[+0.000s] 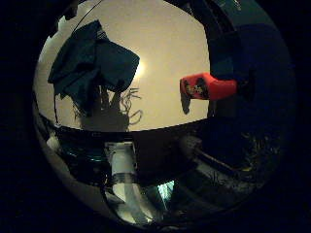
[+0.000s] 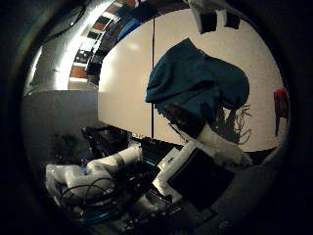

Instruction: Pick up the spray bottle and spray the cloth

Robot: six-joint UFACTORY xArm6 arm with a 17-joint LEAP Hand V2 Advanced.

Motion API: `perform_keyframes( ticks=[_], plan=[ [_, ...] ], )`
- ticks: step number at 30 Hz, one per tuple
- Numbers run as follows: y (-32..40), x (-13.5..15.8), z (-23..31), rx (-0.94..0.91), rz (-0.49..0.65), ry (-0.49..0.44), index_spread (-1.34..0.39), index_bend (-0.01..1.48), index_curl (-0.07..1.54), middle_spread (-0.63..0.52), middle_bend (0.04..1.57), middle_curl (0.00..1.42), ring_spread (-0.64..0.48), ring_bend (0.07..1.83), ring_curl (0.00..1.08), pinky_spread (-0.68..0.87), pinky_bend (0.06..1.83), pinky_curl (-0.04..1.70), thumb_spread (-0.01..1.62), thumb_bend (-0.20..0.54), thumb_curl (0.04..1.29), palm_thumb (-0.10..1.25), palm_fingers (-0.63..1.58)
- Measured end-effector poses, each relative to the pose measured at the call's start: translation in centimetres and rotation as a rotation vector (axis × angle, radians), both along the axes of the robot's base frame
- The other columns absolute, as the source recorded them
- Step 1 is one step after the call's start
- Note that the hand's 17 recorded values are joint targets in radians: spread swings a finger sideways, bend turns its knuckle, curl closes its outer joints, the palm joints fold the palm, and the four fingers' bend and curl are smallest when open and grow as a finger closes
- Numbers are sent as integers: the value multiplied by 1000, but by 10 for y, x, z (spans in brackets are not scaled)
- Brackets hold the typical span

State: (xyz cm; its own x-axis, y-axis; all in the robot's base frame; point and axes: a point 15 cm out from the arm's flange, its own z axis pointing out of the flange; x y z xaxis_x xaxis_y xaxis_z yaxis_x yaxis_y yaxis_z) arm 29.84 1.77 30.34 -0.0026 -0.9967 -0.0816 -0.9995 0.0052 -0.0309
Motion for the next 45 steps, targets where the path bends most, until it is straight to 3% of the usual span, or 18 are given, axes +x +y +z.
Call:
perform_keyframes(
  ticks=[4,18,26,36,45],
  plan=[
    [-12,-18,-11,11,-28,-9,-351,262,491,-64,360,464,93,415,223,386,186,178,1102,-21,310,623,458],
    [-55,-6,15,92,-146,-131,-360,216,479,-90,347,456,73,433,227,385,192,178,1115,-23,307,567,503],
    [-73,24,72,89,-170,-309,-353,171,433,-77,344,455,72,457,229,396,218,203,1119,-21,312,563,487],
    [-145,50,145,12,-281,-538,-301,140,291,-28,343,441,116,556,253,399,423,261,1102,-23,318,543,305],
    [-224,42,155,36,-402,-661,-285,159,279,-21,378,428,133,583,249,399,470,263,1081,-26,316,522,282]
  ],
)
